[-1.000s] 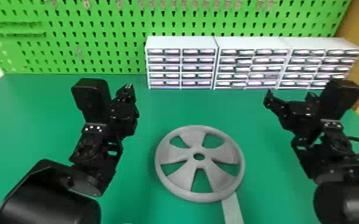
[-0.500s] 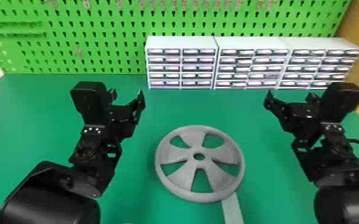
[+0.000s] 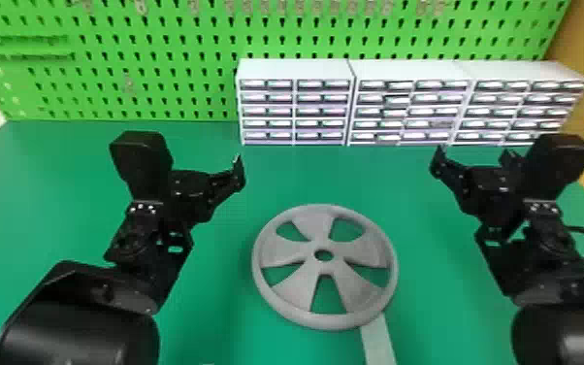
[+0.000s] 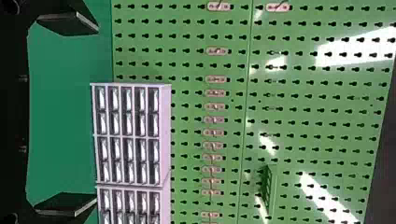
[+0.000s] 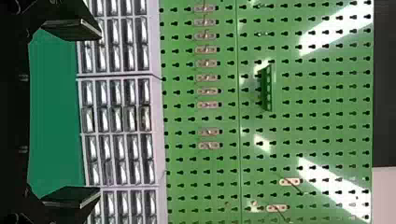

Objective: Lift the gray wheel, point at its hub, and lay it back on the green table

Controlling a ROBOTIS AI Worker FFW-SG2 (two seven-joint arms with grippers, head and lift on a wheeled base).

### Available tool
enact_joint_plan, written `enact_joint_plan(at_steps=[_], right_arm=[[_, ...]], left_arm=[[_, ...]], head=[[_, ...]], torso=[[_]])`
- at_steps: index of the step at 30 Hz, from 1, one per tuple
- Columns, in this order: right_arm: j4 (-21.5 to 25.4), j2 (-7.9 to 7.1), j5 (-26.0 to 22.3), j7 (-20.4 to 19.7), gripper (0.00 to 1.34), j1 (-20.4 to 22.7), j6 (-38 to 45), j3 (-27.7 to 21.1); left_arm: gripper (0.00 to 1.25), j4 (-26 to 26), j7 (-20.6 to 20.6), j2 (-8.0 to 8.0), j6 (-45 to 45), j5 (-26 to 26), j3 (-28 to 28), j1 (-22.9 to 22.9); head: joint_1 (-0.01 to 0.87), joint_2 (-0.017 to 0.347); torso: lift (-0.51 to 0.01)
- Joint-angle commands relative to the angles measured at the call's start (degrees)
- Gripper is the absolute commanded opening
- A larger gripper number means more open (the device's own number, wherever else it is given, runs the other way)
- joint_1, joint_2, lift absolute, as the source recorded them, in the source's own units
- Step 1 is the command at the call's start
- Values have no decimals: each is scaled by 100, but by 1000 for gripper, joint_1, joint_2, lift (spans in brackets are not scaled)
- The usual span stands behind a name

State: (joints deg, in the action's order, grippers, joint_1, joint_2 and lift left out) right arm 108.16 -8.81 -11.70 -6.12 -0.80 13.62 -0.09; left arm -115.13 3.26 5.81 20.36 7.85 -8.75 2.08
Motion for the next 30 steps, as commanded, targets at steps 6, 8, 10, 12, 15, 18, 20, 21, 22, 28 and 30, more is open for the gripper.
enact_joint_plan(at_steps=[6, 8, 10, 12, 15, 18, 20, 21, 22, 28, 30], right_arm=[[3, -7, 18, -3, 1209, 18, 0, 0], [21, -7, 36, 6, 1209, 27, 0, 9], [21, -7, 45, -3, 1209, 45, 0, 17], [21, 2, 54, -3, 1209, 45, 0, 17], [21, 2, 71, -3, 1209, 27, 0, 35], [21, 11, 89, 6, 1209, -26, 0, 61], [21, 11, 106, -3, 1209, -87, 0, 88], [21, 11, 124, -3, 1209, -122, 0, 88], [21, 11, 133, -3, 1209, -149, 0, 105], [21, 20, 264, 6, 1209, -430, -18, 149], [21, 28, 326, -3, 1209, -553, -70, 167]], left_arm=[[1250, 35, -44, -27, -15, 41, 66, 11], [1250, 35, -44, -36, -15, 50, 75, 29], [1250, 35, -44, -36, -15, 68, 84, 38], [1250, 35, -44, -36, -15, 68, 93, 38], [1250, 35, -44, -36, -15, 85, 101, 29], [1250, 35, -53, -45, -15, 94, 145, 11], [1250, 35, -71, -54, -15, 94, 172, -15], [1250, 35, -79, -63, -15, 94, 181, -41], [1250, 35, -79, -63, -15, 94, 198, -59], [1250, 43, -79, -98, -94, -38, 216, -367], [1250, 96, -88, -107, -235, -73, 216, -525]], head=[[692, 48], [692, 48], [692, 48], [692, 48], [692, 48], [692, 48], [692, 48], [692, 48], [692, 48], [692, 48], [692, 48]], torso=[[-93], [-93], [-93], [-93], [-93], [-93], [-93], [-93], [-93], [-93], [-93]])
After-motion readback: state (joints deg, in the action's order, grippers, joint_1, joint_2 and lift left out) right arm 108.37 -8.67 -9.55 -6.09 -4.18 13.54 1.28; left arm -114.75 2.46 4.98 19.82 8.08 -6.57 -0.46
